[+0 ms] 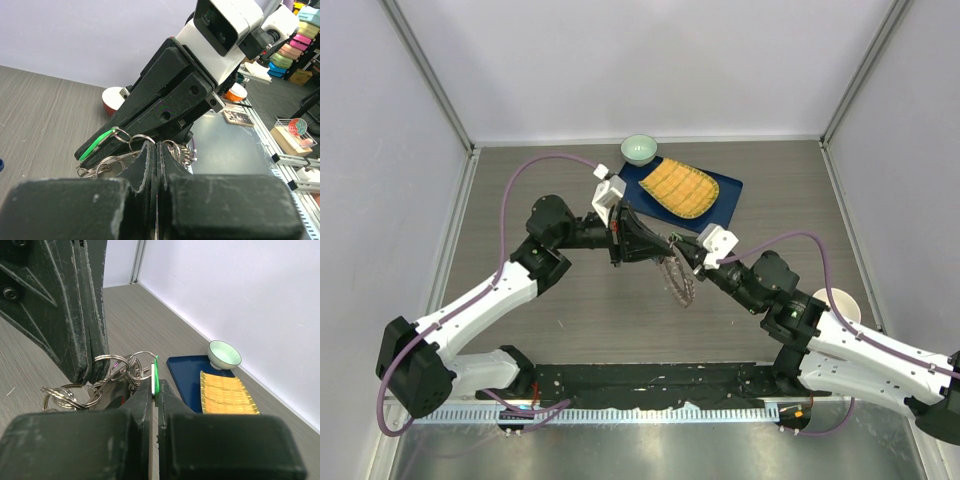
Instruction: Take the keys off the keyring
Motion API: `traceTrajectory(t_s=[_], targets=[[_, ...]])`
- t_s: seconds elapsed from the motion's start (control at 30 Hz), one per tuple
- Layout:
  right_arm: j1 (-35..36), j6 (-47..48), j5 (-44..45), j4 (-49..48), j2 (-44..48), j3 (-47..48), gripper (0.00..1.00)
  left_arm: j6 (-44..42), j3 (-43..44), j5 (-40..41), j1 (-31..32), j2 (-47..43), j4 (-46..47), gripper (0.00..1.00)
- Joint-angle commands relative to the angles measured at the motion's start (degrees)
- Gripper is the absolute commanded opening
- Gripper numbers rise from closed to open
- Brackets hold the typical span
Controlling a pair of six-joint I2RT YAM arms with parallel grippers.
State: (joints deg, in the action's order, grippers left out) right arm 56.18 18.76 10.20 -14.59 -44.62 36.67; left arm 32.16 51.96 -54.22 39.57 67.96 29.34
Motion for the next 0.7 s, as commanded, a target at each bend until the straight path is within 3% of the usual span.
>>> traceTrajectory(t_s=[0.0, 0.4, 0.67], targets=[[-0.99, 2.06, 6.41, -3.78, 0.76, 2.88, 0.01, 1.68, -0.02, -10.11, 0.68, -2.66, 0.81, 0.00], [-0.99, 4.96, 5.89, -5.01, -0.46, 5.08, 0.01, -3.16, -0.20, -12.14, -0.20, -3.01, -8.06, 0.00], [-0.99, 10.85, 4.04, -7.91, -2.75, 5.78, 0.01, -2.63, 0.07, -15.30, -0.28, -2.75, -8.69, 0.00]])
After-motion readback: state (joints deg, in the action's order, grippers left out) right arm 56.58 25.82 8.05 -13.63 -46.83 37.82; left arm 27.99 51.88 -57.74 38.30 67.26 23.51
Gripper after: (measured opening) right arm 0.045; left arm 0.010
